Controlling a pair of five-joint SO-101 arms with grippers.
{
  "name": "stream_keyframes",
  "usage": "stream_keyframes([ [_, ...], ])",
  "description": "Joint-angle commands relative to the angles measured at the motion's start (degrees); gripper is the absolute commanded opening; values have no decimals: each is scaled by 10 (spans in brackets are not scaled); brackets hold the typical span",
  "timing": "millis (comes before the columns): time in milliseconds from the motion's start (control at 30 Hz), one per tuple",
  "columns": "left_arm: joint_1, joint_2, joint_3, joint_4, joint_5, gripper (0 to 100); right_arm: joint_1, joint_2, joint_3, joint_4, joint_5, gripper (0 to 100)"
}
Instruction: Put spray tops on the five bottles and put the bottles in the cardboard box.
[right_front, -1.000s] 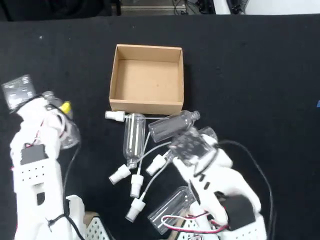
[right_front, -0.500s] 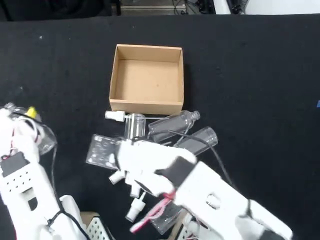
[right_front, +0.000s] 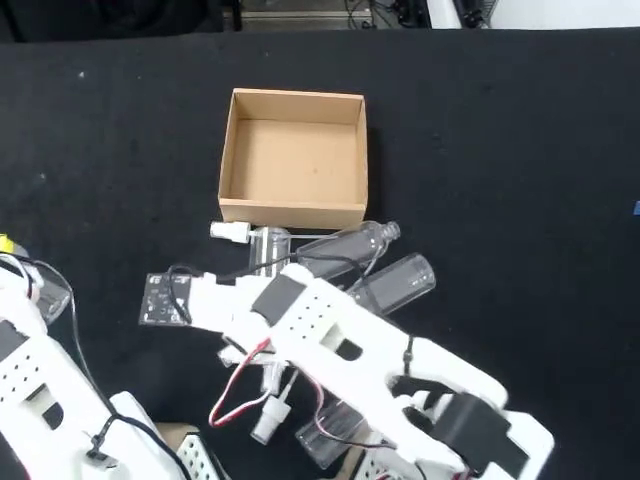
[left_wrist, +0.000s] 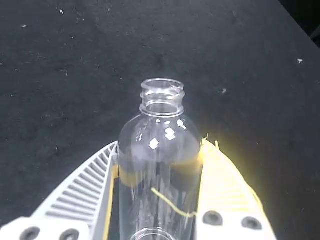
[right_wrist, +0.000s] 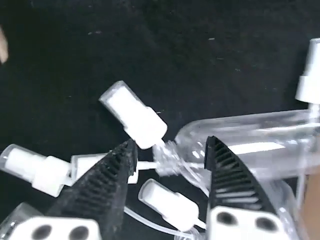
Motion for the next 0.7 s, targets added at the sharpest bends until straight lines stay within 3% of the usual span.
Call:
stream_keyframes([
  [0,-7,-15,-38,-15,7,36,-33,12,-35,-11,4,227],
  [100,-7,-15,-38,-14,7,36,-44,35,-40,-13,4,267],
  [567,-7,-15,-34,-14,7,36,-40,158,-53,-69,58,267],
  [667,-7,-15,-34,-14,7,36,-40,160,-56,-87,45,175],
])
